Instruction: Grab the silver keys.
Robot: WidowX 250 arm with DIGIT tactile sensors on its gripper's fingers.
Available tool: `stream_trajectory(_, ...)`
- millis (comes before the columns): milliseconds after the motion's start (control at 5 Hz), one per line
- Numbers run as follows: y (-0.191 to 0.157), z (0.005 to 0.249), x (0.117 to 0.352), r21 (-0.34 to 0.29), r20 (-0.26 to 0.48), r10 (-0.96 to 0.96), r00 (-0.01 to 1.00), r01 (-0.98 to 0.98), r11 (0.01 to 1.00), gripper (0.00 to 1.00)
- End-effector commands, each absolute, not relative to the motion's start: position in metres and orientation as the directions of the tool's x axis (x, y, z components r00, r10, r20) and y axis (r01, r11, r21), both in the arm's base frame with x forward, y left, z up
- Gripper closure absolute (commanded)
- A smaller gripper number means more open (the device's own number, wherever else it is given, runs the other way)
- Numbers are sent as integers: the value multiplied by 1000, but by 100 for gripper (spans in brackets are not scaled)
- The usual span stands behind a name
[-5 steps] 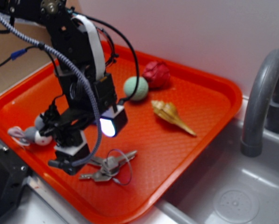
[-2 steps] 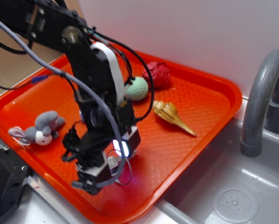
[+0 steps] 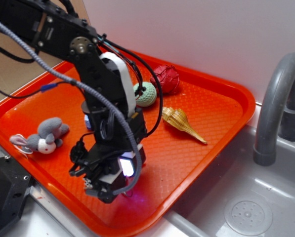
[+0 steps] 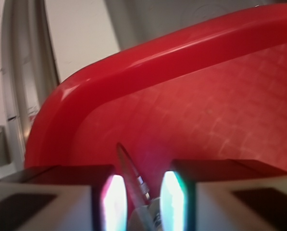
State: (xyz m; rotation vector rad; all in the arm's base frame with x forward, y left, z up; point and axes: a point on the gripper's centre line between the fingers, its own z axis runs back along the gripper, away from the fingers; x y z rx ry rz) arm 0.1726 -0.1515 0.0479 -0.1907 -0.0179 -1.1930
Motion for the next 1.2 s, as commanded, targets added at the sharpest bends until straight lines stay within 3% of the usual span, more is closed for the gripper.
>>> stream_trajectory(0, -137, 74, 188, 6, 139, -849, 511, 856, 516, 100)
stream_trajectory(200, -91, 123, 194, 92, 118, -704, 700, 698, 710, 100)
stream_trajectory(400, -47, 174, 205, 87, 86, -511, 856, 504, 859, 88)
stream_trajectory(600, -23, 212, 202, 15, 93, -276, 957, 275, 961, 100)
stream_trajectory(800, -28, 207, 201, -33, 37, -26, 999, 27, 999, 100)
stream_trajectory(1000, -41, 198, 202, -3, 68, 220, 973, -221, 975, 100)
